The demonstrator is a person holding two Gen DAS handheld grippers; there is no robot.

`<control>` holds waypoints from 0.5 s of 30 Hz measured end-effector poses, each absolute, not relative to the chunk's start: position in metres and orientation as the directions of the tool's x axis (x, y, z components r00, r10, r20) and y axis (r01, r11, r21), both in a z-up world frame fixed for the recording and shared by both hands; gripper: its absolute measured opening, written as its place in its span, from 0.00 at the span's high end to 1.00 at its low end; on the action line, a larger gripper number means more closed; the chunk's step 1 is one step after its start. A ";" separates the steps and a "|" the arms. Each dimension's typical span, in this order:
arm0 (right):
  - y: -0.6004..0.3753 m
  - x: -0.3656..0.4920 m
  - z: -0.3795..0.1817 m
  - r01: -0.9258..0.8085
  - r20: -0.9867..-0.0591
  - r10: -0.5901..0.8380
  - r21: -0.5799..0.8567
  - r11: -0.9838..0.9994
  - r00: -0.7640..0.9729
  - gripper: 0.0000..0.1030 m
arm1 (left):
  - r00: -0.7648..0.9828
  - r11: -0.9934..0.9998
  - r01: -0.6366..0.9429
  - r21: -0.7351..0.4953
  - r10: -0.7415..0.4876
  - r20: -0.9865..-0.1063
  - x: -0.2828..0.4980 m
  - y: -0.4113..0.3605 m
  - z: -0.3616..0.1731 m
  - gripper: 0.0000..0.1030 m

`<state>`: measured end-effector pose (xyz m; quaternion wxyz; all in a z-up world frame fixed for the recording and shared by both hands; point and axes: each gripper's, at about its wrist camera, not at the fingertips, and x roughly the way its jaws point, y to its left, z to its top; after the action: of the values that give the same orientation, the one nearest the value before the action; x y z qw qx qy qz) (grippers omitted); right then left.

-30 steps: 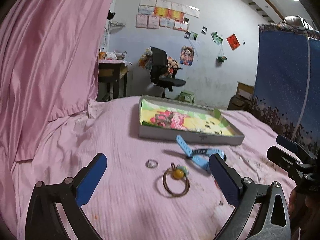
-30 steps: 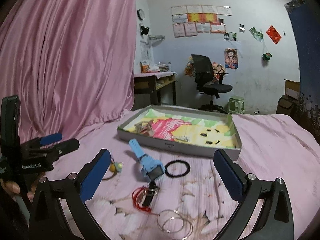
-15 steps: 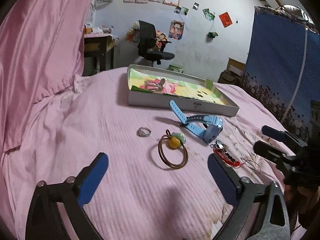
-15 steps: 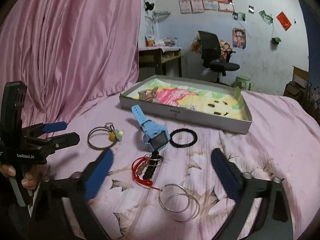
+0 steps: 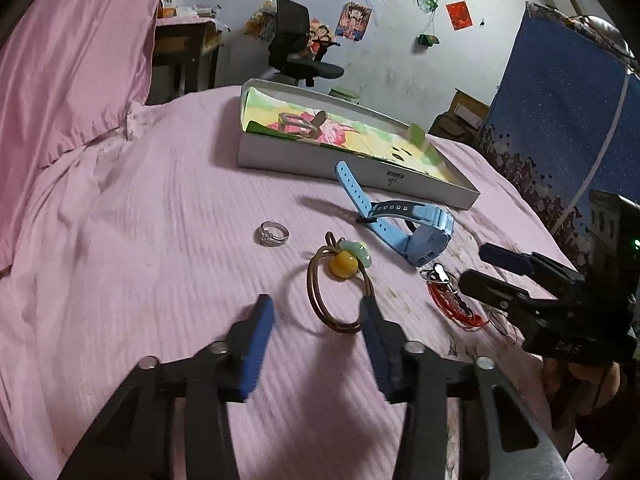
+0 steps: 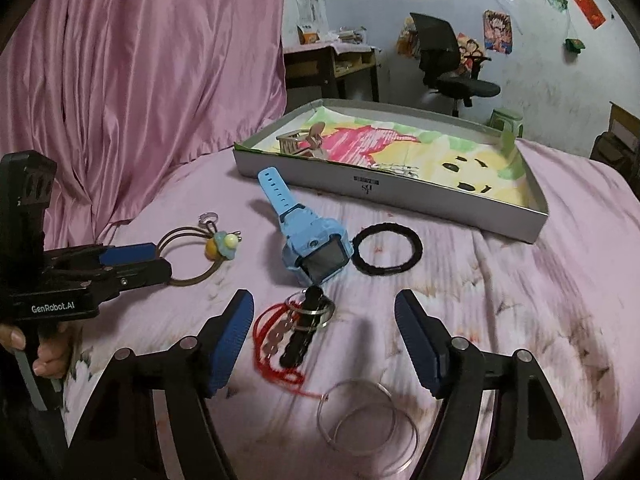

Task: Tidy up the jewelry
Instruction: 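Grasp the yellow-bead hair tie with the left tool while the right tool grasps the blue smartwatch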

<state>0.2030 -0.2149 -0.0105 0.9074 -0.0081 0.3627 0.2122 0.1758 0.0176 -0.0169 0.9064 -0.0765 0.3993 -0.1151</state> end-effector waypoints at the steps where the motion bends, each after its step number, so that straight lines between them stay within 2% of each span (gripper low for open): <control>1: -0.214 0.206 -0.011 -0.394 -0.666 0.380 0.138 0.909 0.642 0.34 | 0.650 0.961 0.147 -0.235 -0.273 -0.709 0.177 0.017 -0.017 0.69; 7: -0.202 0.225 -0.012 -0.419 -0.682 0.377 0.113 0.901 0.627 0.34 | 0.633 0.956 0.152 -0.250 -0.289 -0.718 0.183 0.016 -0.017 0.89; 15: -0.193 0.240 -0.011 -0.432 -0.687 0.374 0.096 0.897 0.623 0.35 | 0.631 0.956 0.158 -0.246 -0.290 -0.720 0.189 0.012 -0.014 0.96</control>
<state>0.2399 -0.1929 -0.0111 0.9001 -0.0392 0.3717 0.2240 0.1894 0.0121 -0.0140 0.8994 -0.0799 0.4113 -0.1245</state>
